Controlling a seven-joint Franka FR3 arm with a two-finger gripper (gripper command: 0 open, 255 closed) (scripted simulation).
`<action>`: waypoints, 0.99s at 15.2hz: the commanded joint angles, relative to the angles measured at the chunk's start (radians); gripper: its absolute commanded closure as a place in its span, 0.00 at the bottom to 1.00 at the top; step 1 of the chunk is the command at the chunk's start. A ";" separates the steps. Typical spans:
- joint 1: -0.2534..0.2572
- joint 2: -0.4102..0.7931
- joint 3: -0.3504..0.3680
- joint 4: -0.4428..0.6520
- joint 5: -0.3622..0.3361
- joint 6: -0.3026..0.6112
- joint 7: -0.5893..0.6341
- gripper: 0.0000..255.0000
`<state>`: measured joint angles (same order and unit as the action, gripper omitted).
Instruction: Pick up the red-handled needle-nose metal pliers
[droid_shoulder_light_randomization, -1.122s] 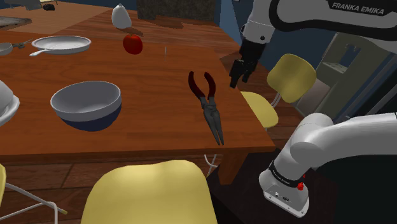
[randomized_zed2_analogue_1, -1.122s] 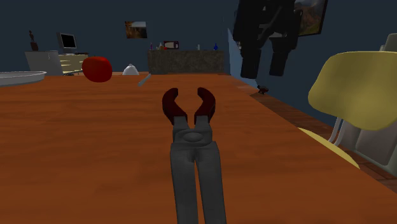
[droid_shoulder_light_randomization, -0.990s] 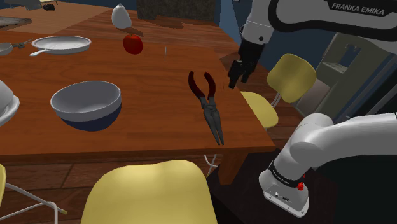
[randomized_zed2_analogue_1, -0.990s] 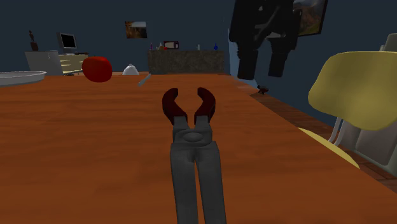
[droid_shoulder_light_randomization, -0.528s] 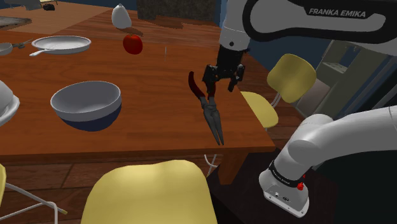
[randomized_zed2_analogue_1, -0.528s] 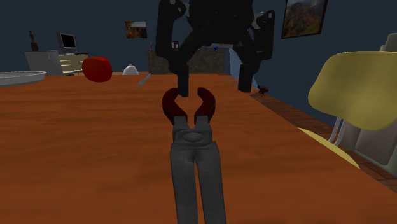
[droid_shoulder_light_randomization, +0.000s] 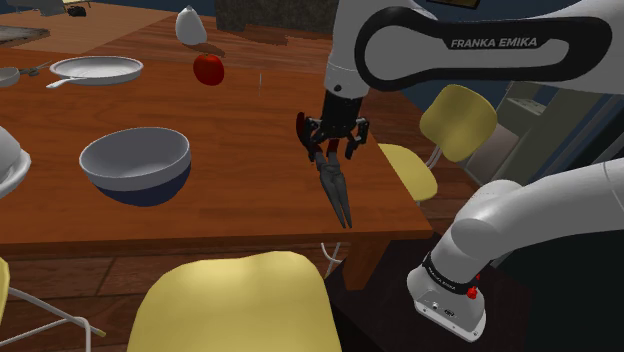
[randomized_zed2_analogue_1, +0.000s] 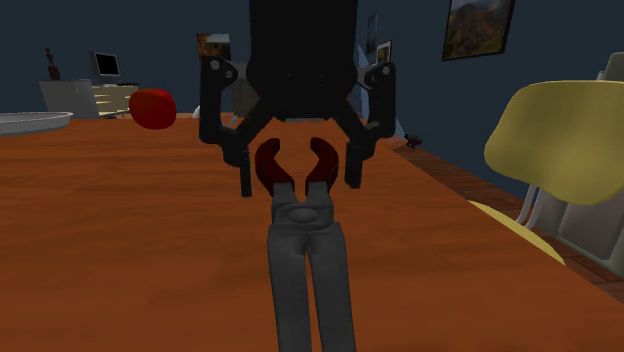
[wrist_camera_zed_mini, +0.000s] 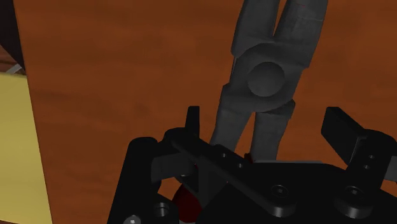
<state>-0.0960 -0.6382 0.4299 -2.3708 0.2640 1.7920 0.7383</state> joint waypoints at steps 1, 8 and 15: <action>0.002 -0.001 0.005 -0.030 0.005 0.029 -0.002 0.00; 0.003 -0.001 0.008 -0.039 0.007 0.038 -0.001 1.00; 0.001 -0.002 0.001 -0.011 0.002 0.010 -0.001 1.00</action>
<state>-0.0943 -0.6397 0.4338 -2.3916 0.2680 1.8118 0.7379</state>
